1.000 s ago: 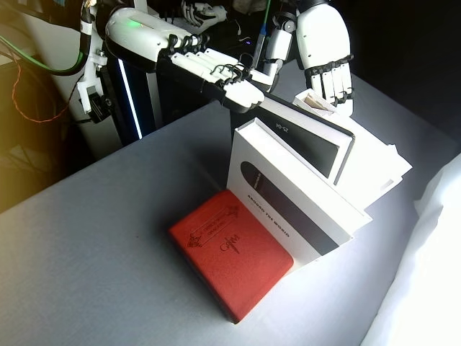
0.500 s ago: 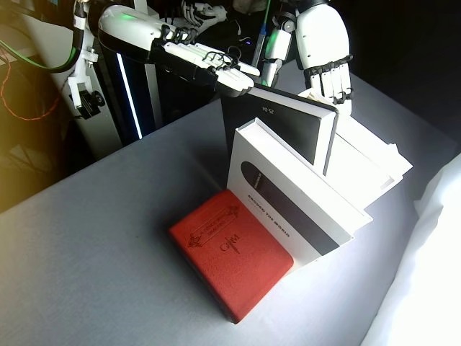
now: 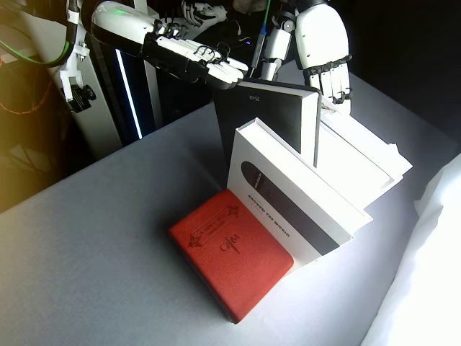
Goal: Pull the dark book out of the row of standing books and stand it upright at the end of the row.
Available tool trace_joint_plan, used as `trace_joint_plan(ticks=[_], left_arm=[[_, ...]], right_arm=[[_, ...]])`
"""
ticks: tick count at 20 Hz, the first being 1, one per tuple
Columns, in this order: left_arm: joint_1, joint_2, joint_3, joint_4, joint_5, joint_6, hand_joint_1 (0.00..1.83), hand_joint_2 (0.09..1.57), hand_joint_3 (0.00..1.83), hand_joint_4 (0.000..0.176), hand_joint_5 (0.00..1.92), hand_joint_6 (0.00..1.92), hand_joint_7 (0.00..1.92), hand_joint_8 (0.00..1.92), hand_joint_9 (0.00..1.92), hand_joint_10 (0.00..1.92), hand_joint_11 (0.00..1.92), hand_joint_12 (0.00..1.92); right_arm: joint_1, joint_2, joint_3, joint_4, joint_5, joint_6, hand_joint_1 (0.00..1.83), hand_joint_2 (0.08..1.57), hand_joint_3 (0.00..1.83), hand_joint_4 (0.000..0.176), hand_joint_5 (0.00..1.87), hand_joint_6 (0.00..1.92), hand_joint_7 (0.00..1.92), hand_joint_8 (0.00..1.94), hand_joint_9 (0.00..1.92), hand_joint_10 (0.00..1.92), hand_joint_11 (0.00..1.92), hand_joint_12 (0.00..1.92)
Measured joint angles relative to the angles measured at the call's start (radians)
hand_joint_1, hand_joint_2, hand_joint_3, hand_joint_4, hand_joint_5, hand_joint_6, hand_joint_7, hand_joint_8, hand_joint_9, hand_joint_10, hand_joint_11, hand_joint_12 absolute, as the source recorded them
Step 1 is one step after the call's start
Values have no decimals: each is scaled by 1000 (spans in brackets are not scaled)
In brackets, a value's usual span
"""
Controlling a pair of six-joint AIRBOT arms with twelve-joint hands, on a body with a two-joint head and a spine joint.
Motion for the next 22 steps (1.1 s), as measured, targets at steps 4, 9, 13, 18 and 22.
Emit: trace_joint_plan(ticks=[4,9,13,18,22], left_arm=[[0,0,0,0,1,0,0,1166,0,0,44,10,15,5,6,2,14,11],[0,0,0,1,0,2,0,1172,2,0,59,11,16,4,4,2,19,15],[0,0,0,2,-3,2,0,1181,5,0,59,7,0,0,0,0,15,15],[0,0,2,3,3,2,0,1177,2,0,35,0,0,0,0,0,0,8],[0,0,2,3,3,2,0,1174,0,0,42,2,0,0,0,0,3,9]], right_arm=[[-39,2,-24,5,-5,-13,0,1161,11,0,0,0,0,0,0,0,0,0],[-102,-3,-21,185,-115,-17,0,1164,11,0,0,0,0,0,0,0,0,0],[-115,2,-17,152,-94,-18,0,1162,9,0,0,0,0,0,0,0,0,0],[-115,2,-17,169,-111,-10,0,1166,9,0,0,0,0,0,0,0,0,0],[-115,2,-36,174,-136,-3,0,1158,4,0,0,0,0,0,0,0,0,0]])
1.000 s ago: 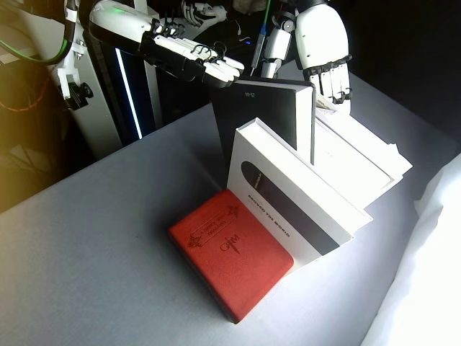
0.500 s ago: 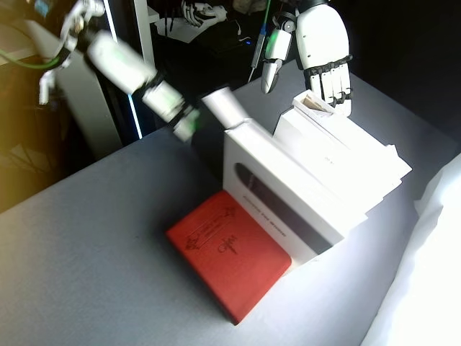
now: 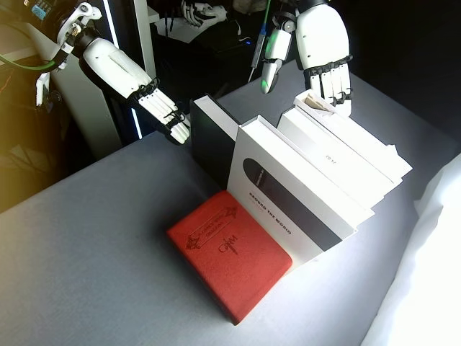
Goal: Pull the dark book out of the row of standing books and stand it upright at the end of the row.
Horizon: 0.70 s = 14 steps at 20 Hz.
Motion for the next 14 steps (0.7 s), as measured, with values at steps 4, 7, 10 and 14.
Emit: trace_joint_plan(ticks=[4,7,10,14], left_arm=[[0,0,0,0,0,0,0,1171,0,0,56,7,17,6,3,1,18,17],[0,0,0,0,-1,1,0,1181,3,0,55,5,7,3,2,1,15,18],[-1,0,0,0,-1,2,0,1182,3,0,64,7,9,3,0,0,12,18],[-5,0,0,1,0,3,0,1179,1,0,64,5,9,4,3,1,22,25]], right_arm=[[0,0,-14,-47,-13,28,0,1165,7,0,0,0,0,0,0,0,0,0],[0,3,-34,-108,17,54,0,1160,4,0,0,0,0,0,0,0,0,0],[0,3,-50,-159,36,59,0,1161,5,0,0,0,0,0,0,0,0,0],[18,3,-55,-185,71,56,0,1164,5,0,0,0,0,0,0,0,0,0]])
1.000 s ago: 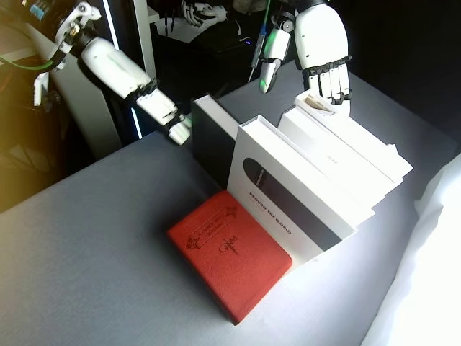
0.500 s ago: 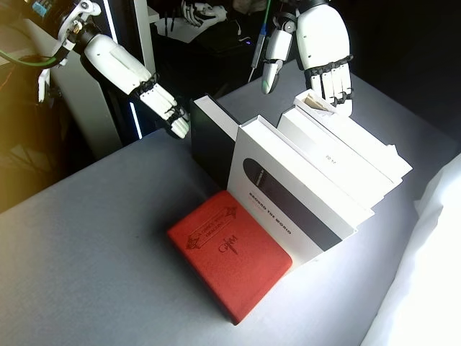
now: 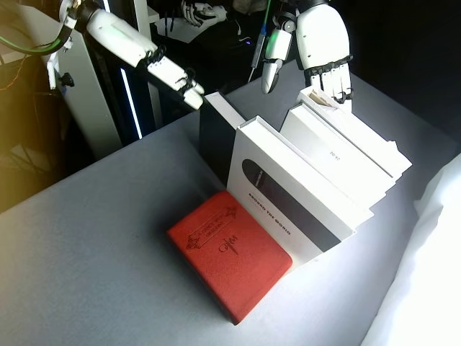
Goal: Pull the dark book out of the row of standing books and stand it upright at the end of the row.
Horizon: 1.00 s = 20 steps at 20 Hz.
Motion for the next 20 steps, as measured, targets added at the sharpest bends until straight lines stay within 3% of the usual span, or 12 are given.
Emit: trace_joint_plan(ticks=[8,11,14,20], left_arm=[[0,0,0,0,-2,0,0,1185,3,0,61,0,7,0,0,0,5,24],[0,0,0,0,0,0,0,1179,0,0,48,0,0,0,0,0,3,25],[0,0,0,0,-1,0,0,1179,0,0,61,4,15,4,2,0,10,32],[-3,0,0,-9,0,0,0,1180,0,0,56,3,0,0,0,0,8,36]], right_arm=[[81,-1,0,-11,35,-5,0,1158,2,0,0,0,0,0,0,0,0,0],[108,0,20,-72,30,65,0,1157,2,0,0,0,0,0,0,0,0,0],[170,19,71,-99,-15,139,0,1159,3,0,0,0,0,0,0,0,0,0],[298,75,193,-106,-229,311,0,1157,1,0,0,0,0,0,0,0,0,0]])
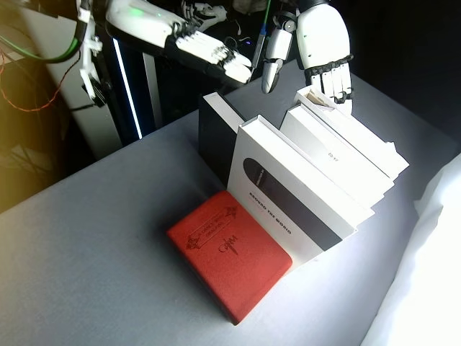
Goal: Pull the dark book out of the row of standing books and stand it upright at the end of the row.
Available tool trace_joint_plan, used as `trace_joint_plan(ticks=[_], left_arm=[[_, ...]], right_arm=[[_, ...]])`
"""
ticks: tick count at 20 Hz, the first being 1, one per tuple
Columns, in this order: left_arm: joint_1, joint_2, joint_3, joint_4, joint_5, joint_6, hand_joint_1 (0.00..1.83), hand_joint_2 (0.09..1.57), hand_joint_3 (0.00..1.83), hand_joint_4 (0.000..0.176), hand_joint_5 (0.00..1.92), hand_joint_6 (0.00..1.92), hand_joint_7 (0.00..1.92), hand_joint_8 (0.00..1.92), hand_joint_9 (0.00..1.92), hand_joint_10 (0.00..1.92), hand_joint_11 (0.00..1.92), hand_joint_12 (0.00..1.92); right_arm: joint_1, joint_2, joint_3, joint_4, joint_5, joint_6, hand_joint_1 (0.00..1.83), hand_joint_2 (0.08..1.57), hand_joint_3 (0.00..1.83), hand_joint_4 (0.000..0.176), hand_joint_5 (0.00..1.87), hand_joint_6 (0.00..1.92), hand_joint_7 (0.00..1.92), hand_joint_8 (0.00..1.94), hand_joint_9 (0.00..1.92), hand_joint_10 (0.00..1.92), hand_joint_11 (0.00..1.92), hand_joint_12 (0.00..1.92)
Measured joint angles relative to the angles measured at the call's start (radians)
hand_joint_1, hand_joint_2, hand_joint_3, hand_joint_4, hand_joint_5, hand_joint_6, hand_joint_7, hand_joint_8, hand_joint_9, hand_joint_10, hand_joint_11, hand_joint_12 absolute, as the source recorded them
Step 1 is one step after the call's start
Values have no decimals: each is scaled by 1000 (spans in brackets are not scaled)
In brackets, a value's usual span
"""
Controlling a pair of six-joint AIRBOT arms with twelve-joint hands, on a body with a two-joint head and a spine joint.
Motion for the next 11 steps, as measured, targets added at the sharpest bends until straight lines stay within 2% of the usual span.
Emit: trace_joint_plan(ticks=[2,5,8,11], left_arm=[[0,0,0,1,0,5,0,1184,1,0,50,0,0,0,0,0,7,13],[0,0,0,0,0,8,0,1188,3,0,61,4,15,5,9,3,29,22],[0,0,0,0,-1,8,0,1182,0,0,66,7,20,8,9,4,26,23],[0,0,0,0,1,8,0,1172,0,0,53,2,5,2,0,0,14,19]], right_arm=[[23,9,36,-11,-67,32,0,1154,0,0,0,0,0,0,0,0,0,0],[93,68,111,-16,-288,218,0,1160,2,0,0,0,0,0,0,0,0,0],[122,73,149,-25,-402,239,0,1156,0,0,0,0,0,0,0,0,0,0],[166,84,168,-42,-533,301,0,1162,3,0,0,0,0,0,0,0,0,0]])
